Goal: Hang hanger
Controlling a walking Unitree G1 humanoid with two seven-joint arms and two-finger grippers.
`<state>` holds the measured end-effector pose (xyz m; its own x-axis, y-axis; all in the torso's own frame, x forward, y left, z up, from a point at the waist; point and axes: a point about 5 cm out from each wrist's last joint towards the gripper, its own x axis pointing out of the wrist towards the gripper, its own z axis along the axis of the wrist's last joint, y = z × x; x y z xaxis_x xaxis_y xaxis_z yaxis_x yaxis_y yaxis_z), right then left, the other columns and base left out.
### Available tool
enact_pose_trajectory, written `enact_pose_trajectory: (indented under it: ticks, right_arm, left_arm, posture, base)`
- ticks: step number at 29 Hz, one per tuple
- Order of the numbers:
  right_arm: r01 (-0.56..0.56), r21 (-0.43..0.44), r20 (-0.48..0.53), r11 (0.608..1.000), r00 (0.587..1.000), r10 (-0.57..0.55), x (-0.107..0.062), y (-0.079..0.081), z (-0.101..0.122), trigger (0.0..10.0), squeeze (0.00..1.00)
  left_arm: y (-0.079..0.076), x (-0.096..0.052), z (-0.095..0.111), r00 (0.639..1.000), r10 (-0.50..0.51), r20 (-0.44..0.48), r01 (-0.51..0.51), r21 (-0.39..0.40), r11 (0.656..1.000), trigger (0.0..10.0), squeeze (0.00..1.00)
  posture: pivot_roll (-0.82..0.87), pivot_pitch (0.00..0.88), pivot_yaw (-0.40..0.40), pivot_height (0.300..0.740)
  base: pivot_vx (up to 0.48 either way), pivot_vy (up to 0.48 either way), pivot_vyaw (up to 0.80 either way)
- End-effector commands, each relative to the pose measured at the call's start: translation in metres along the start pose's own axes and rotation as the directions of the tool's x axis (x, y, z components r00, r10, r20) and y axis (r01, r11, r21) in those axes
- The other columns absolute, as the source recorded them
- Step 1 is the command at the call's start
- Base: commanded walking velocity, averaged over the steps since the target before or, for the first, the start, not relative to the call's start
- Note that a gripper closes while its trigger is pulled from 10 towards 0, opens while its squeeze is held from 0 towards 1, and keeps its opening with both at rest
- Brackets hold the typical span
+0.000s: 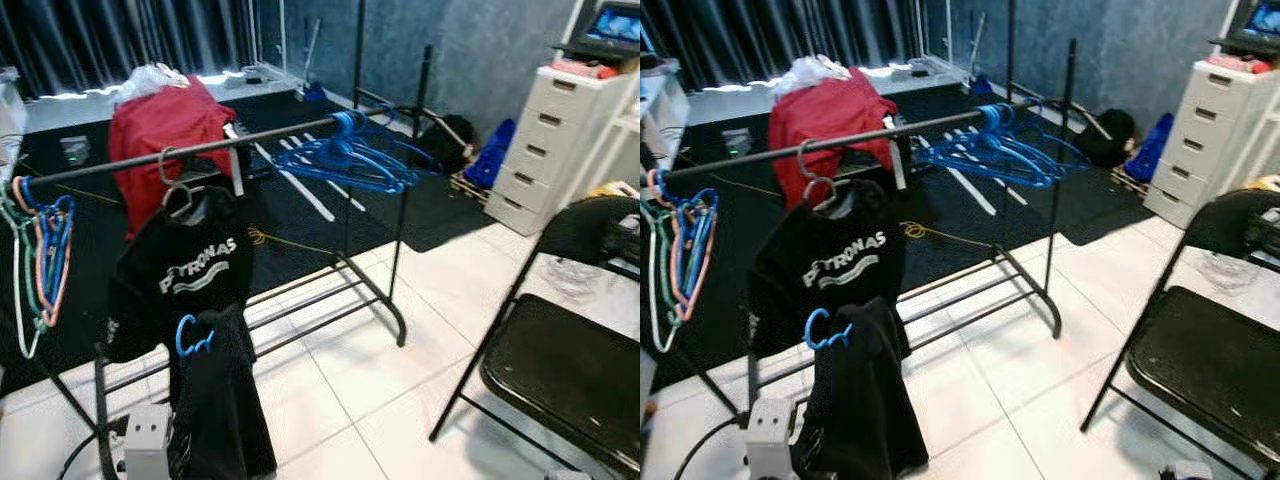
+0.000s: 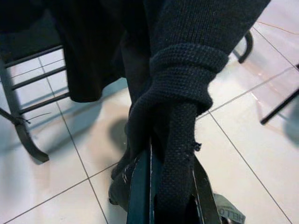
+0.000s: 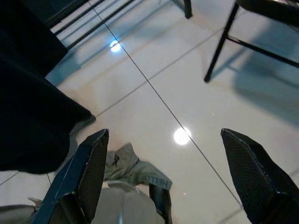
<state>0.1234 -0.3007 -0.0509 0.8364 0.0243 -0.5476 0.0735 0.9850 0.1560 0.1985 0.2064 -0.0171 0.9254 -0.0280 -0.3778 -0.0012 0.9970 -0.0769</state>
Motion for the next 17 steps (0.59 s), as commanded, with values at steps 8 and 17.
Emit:
enact_pose_trajectory:
  ticks: [8, 17]
  right_arm:
    - [0.014, 0.009, 0.0, 1.0, 1.0, -0.014, -0.0081, -0.0074, -0.0026, 10.0, 0.0]
    - [0.017, 0.013, -0.002, 1.0, 1.0, -0.017, -0.0055, -0.0062, -0.0016, 10.0, 0.0]
  left_arm:
    - [0.0003, 0.0021, 0.0049, 1.0, -0.006, 0.023, 0.006, -0.004, 1.0, 10.0, 0.0]
    - [-0.0002, 0.0028, 0.006, 1.0, -0.015, 0.024, 0.016, -0.005, 1.0, 10.0, 0.0]
  posture:
    - [-0.07, 0.026, -0.017, 0.74]
    - [-0.07, 0.026, -0.011, 0.74]
  base:
    - [0.0, 0.0, 0.0]
    - [0.0, 0.0, 0.0]
